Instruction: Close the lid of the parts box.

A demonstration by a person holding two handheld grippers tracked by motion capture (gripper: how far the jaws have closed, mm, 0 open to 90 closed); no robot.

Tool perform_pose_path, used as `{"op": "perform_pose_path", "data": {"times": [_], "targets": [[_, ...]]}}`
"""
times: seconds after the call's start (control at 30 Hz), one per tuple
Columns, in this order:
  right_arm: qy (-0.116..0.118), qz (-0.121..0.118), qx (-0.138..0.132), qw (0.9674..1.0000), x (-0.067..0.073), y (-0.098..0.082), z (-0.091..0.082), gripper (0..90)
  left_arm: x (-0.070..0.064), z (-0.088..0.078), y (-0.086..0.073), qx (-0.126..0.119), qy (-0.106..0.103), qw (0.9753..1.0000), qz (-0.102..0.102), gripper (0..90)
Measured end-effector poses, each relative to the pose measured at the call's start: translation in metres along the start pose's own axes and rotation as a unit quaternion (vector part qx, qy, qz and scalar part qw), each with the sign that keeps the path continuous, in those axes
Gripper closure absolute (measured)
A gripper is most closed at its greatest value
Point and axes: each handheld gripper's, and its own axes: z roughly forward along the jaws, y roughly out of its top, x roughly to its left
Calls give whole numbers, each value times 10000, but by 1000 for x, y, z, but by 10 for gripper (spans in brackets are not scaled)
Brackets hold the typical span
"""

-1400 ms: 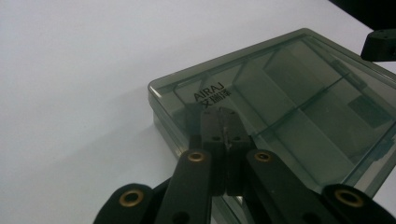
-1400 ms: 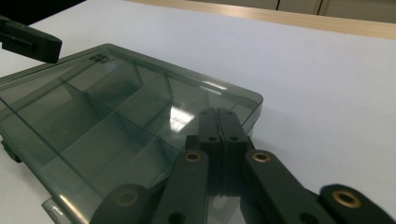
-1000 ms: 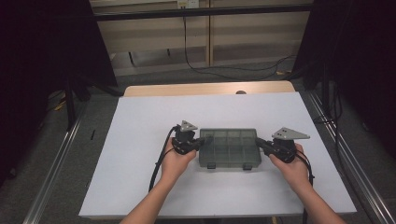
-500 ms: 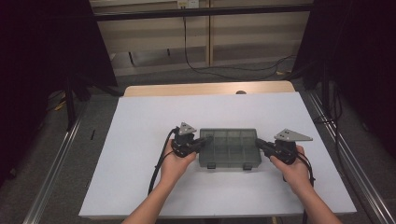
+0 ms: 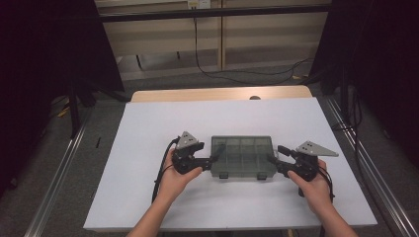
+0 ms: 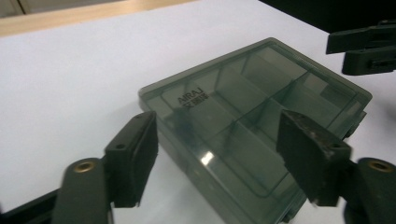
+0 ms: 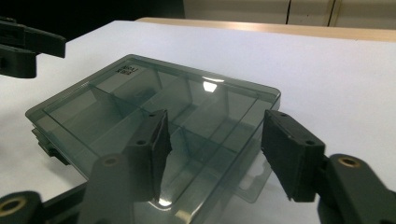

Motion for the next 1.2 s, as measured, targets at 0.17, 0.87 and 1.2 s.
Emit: {"op": "perform_pose_path", "data": {"times": [0.17,0.87,1.2], "targets": [[8,-16,-179,9998,0,-3,-7,296,9,-12,-9,-59,56,9999,-94,221],[-115,-232,-466,9986,2,-7,-20,113,31,-48,-31,-375,185,9990,-174,101],[-130,-248,-492,9984,-1,-11,-24,87,35,-59,-38,-597,187,9979,-157,68]]}}
